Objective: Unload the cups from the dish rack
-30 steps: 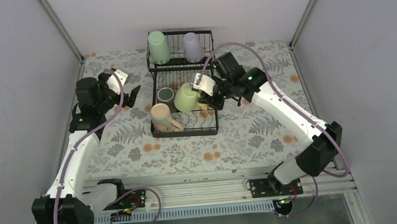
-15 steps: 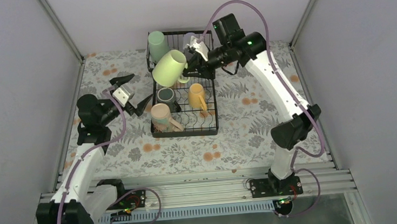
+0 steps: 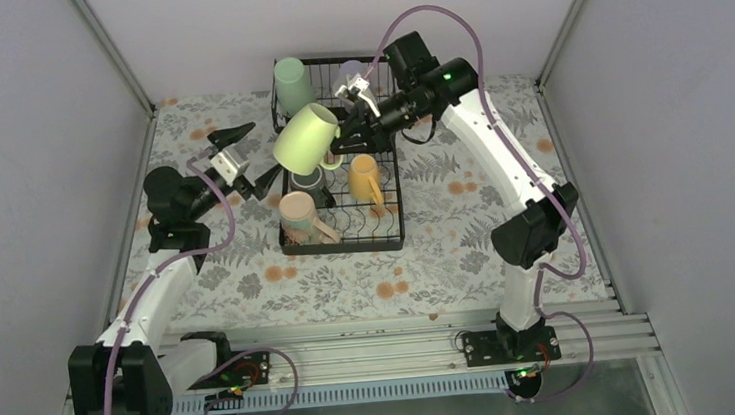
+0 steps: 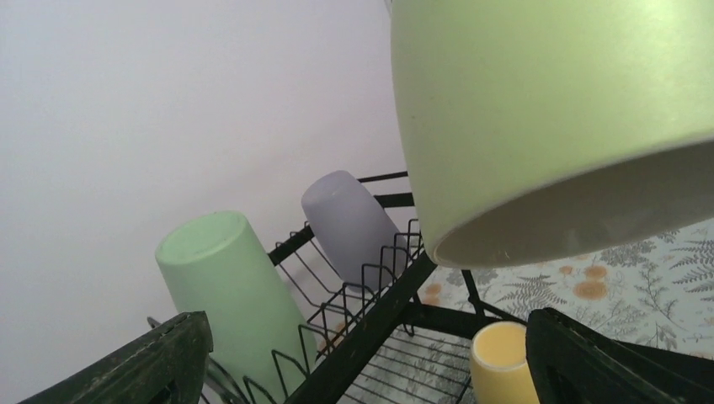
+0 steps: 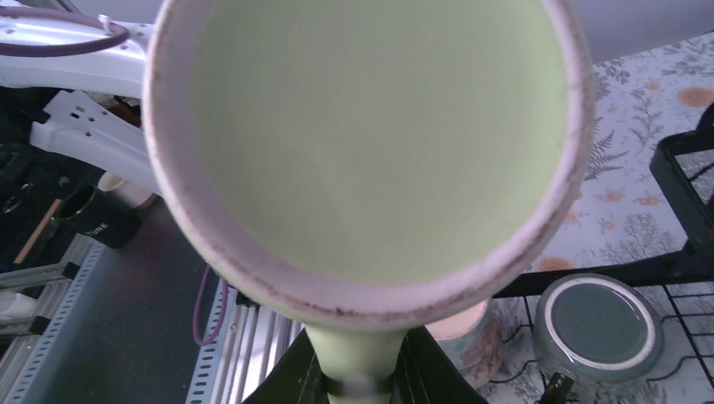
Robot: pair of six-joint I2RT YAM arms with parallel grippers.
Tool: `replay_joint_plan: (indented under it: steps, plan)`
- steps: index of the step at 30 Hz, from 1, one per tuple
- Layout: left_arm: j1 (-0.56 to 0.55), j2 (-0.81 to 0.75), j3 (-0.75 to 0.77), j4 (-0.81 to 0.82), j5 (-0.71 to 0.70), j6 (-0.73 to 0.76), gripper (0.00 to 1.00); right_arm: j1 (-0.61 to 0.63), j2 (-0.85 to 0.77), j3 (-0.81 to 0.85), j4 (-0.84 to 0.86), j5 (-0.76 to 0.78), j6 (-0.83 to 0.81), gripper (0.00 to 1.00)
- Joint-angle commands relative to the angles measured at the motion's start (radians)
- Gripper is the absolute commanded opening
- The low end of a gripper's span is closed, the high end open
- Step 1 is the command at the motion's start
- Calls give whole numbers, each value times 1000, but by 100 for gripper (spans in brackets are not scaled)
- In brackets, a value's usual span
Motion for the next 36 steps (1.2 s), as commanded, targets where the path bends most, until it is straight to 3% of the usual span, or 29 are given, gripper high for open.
replay_joint_plan:
  steps: [1,12,17,28,36]
  plan:
    - [-32,22,36,103,16,-33,91,2,21,46,22,-166,9,3]
    - [-95,44,140,13,2,-20,72,1,109,91,6,-228,-1,3]
    - [-112,76,206,-90,-1,-11,45,1,119,99,4,-248,-5,3]
    - [-131,60,221,-135,-13,-14,28,1,142,93,22,-245,12,4]
    - [-166,42,260,-269,-40,62,3,5,149,90,60,-212,40,23]
